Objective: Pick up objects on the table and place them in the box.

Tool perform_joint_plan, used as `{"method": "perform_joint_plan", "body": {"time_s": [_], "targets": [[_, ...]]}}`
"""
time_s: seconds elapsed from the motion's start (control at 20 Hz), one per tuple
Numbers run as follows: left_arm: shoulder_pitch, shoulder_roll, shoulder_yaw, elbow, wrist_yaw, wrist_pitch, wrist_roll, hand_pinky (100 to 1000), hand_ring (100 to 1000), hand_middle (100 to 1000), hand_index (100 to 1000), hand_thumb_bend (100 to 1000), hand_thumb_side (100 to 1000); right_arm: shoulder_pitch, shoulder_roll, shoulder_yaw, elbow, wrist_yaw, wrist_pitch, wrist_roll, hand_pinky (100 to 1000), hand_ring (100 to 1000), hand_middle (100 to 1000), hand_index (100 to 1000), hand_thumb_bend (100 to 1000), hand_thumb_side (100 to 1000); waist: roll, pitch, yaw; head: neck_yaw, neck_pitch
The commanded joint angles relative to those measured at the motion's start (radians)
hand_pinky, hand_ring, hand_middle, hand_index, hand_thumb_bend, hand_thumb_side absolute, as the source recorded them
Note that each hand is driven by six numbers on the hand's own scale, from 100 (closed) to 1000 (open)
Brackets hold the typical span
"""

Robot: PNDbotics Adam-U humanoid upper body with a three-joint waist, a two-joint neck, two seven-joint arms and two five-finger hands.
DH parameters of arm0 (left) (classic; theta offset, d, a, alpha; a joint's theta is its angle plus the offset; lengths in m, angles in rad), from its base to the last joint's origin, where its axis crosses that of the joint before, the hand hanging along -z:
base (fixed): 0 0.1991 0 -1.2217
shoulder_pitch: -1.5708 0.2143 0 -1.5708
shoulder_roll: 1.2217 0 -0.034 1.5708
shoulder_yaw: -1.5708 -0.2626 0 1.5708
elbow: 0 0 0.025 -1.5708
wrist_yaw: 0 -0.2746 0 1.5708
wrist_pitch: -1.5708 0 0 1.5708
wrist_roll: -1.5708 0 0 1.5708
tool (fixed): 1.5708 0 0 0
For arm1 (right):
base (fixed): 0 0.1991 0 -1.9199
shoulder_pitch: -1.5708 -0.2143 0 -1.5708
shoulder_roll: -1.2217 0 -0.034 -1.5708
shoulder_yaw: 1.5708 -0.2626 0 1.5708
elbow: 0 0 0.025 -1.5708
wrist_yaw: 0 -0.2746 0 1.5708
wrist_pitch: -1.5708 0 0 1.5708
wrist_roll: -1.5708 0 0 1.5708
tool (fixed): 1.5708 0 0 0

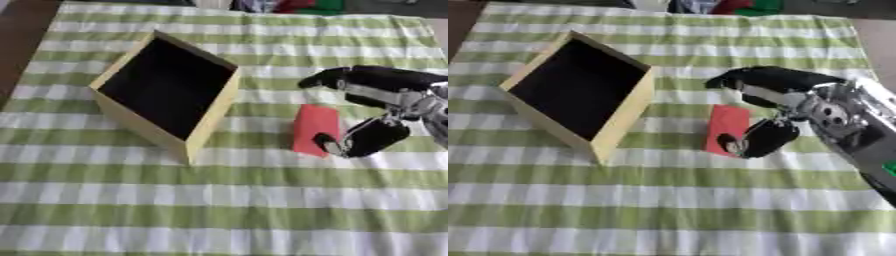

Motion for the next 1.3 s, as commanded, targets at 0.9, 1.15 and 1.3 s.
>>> {"method": "perform_joint_plan", "body": {"time_s": [0.9,1.15,1.3], "targets": [[-0.006,0.001,0.001,-0.017,0.004,0.001,-0.007,1000,490,450,625,242,100,-0.044,0.024,0.014,0.164,0.034,0.132,0.128,1000,1000,955,1000,377,552,0.000,-0.013,0.005,-0.012,-0.022],[-0.005,-0.002,0.001,-0.017,0.003,0.002,-0.009,1000,490,449,624,239,100,-0.054,0.032,0.021,0.213,0.024,0.108,0.132,1000,1000,954,1000,378,545,0.000,-0.011,0.007,-0.012,-0.023],[-0.004,-0.002,0.002,-0.017,0.003,0.002,-0.010,1000,490,449,623,239,100,-0.053,0.028,0.020,0.215,0.010,0.098,0.133,1000,1000,952,1000,372,522,-0.001,-0.010,0.007,-0.011,-0.021]]}}
